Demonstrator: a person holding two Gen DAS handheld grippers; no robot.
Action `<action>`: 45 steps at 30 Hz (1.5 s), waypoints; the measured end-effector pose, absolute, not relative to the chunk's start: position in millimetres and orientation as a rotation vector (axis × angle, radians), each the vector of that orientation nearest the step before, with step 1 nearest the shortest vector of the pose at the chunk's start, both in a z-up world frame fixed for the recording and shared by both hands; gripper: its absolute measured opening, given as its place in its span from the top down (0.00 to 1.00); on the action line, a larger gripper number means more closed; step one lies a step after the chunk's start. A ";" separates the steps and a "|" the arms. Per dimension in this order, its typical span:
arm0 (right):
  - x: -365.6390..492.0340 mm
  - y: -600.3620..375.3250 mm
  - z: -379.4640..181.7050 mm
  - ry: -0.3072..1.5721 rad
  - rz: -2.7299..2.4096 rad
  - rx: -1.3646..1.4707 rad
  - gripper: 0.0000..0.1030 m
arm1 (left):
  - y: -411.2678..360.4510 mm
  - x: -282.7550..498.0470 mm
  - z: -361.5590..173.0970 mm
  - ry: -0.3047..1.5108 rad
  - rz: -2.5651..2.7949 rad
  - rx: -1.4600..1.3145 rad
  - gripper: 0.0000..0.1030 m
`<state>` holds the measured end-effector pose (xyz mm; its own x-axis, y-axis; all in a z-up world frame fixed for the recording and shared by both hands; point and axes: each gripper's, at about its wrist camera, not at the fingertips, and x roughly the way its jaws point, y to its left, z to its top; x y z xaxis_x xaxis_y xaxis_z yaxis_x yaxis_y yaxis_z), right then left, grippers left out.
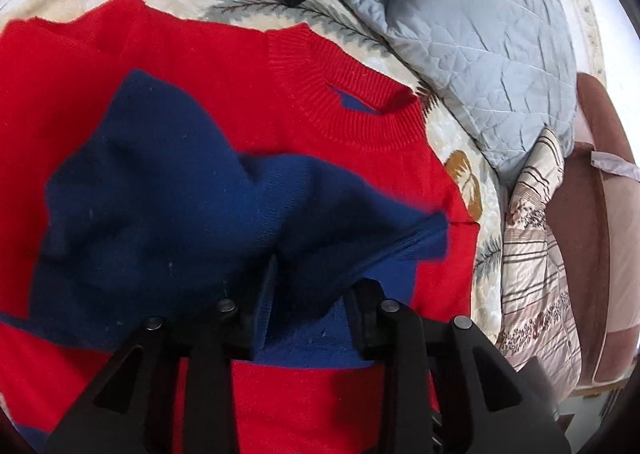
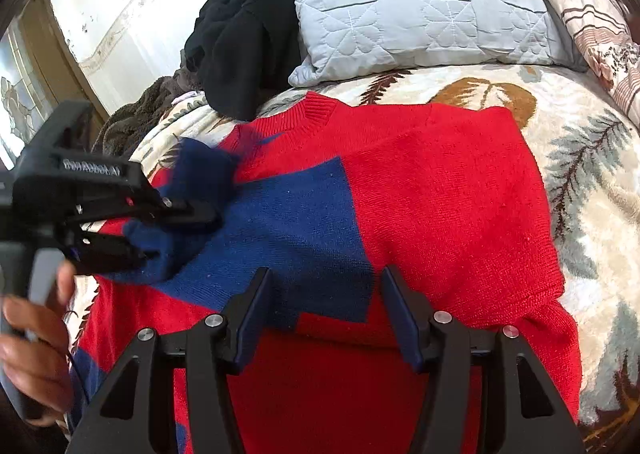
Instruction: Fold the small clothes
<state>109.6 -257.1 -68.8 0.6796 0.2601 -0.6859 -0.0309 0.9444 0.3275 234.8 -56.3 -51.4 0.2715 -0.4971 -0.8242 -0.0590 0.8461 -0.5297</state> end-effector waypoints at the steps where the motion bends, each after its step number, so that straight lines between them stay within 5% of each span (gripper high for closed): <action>1: 109.3 -257.2 -68.8 0.809 0.167 0.303 0.43 | -55.6 232.1 -45.9 1.272 -0.330 -0.512 0.69; 5: 109.2 -257.5 -69.2 0.810 0.169 0.308 0.43 | -20.0 207.0 -25.2 1.248 -0.399 -0.557 0.60; 9: 109.9 -256.8 -69.7 0.816 0.169 0.305 0.42 | 29.1 166.7 -15.6 1.170 -0.364 -0.560 0.27; 27: 147.3 -229.5 -59.8 0.850 0.159 0.561 0.40 | 86.5 175.3 -51.4 1.172 -0.333 -0.718 0.27; 30: 154.4 -219.1 -65.1 0.851 0.153 0.554 0.47 | 90.4 175.7 -51.3 1.175 -0.335 -0.749 0.27; 33: 156.9 -212.9 -63.3 0.848 0.147 0.514 0.89 | 93.7 175.6 -53.2 1.171 -0.327 -0.756 0.27; 45: 132.7 -276.5 -28.9 0.710 0.050 0.515 0.91 | 91.0 173.8 -53.4 1.165 -0.310 -0.731 0.27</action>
<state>132.7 -276.5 -28.9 0.7628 0.2156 -0.6096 0.1273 0.8743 0.4684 173.8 91.0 -53.4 0.3861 -0.5766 -0.7201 -0.1429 0.7338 -0.6642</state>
